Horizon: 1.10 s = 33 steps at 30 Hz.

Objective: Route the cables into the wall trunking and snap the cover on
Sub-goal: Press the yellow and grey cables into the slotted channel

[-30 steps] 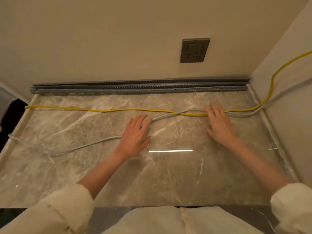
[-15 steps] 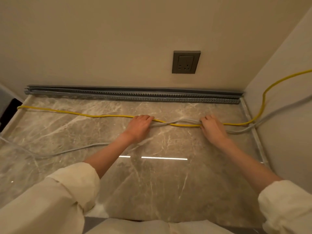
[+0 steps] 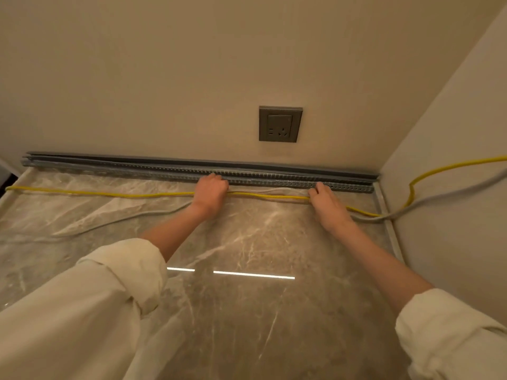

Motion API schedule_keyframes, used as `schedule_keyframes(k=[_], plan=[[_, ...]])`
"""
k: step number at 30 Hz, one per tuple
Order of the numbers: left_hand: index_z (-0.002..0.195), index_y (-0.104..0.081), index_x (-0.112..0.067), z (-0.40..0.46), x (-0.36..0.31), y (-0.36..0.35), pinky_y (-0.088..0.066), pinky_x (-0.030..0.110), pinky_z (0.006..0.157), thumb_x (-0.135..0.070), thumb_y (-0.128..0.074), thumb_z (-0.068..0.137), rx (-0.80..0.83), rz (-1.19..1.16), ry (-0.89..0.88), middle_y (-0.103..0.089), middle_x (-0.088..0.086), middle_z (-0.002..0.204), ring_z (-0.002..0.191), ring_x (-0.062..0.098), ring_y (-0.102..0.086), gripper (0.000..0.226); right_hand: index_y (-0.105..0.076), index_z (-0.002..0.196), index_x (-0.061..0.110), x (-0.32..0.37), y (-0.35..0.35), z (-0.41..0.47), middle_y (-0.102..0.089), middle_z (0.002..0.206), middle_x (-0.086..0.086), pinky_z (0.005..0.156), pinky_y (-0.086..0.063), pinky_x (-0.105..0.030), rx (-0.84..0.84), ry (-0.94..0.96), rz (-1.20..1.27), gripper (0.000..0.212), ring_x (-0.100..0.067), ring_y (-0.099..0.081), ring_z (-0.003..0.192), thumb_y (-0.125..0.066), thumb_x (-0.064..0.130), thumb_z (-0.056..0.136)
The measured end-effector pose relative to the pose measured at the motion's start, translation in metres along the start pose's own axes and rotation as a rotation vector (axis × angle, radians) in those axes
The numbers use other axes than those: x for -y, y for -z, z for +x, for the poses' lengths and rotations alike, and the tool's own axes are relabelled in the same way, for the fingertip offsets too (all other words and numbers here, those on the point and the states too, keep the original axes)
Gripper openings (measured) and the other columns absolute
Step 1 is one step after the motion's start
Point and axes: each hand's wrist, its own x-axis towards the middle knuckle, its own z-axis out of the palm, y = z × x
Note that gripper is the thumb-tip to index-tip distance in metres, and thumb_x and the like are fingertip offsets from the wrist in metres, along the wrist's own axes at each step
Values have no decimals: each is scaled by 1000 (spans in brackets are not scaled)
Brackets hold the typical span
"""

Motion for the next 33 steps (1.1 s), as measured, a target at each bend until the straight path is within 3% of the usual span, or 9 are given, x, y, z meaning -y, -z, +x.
schedule_keyframes(k=[7,10,13,18,22,25,28,30,33], plan=[[94,-63,-2,17,6,7,-45,42,64,-1,-51,86,-120,-109,101,-61,17,96,94,35,-55,14,-55,116,-6,-14,9,15,-54,111,-22,67,-50,-40,-232,62,16,42,-36,-53,101,-58,-16,75],[93,-63,-4,15,8,1,-44,40,61,-2,-53,85,-118,-151,90,-61,15,94,90,35,-58,13,-54,118,-5,-16,7,18,-53,115,-21,73,-50,-41,-179,96,-4,38,-35,-52,107,-54,-11,81],[91,-64,-4,14,4,-8,-49,43,67,0,-53,84,-82,-160,66,-61,14,96,91,35,-60,14,-52,121,1,-17,1,18,-47,124,-17,82,-48,-40,-67,80,-33,32,-30,-46,116,-49,-1,89],[94,-65,-1,11,7,-28,-47,44,75,-2,-49,89,-110,-280,24,-61,18,99,92,37,-59,17,-51,124,-1,5,-11,13,-47,127,-19,93,-45,-41,4,-97,-41,35,-33,-45,120,-51,-2,89],[113,-60,-1,6,20,-33,-47,44,89,-1,-50,88,-104,-481,-53,-59,20,112,104,37,-57,27,-51,119,-2,37,-12,12,-47,123,-21,93,-44,-40,-13,-267,-16,36,-34,-47,113,-54,-9,84],[120,-57,-1,-9,34,-30,-45,37,93,0,-51,86,-98,-659,-141,-58,20,117,106,33,-57,35,-45,123,0,76,-10,13,-45,120,-19,87,-47,-39,-65,-180,6,47,-34,-50,107,-57,-10,79],[114,-60,-3,-36,55,-29,-51,32,83,3,-52,84,-118,-774,-204,-58,17,113,92,26,-63,32,-43,126,0,127,-7,20,-44,123,-19,89,-46,-39,-91,-12,12,53,-34,-49,108,-58,-7,77],[112,-61,-3,-56,76,-31,-51,31,79,3,-53,83,-126,-785,-199,-58,17,111,88,25,-64,30,-43,125,0,162,-6,28,-44,122,-19,90,-44,-39,-99,62,27,49,-34,-48,108,-56,-5,78],[114,-60,-3,-86,127,-38,-50,38,85,0,-57,81,-108,-712,-94,-57,18,113,98,31,-61,33,-41,126,1,212,-9,40,-45,119,-17,89,-42,-38,-100,181,72,42,-33,-48,106,-47,-2,84]])
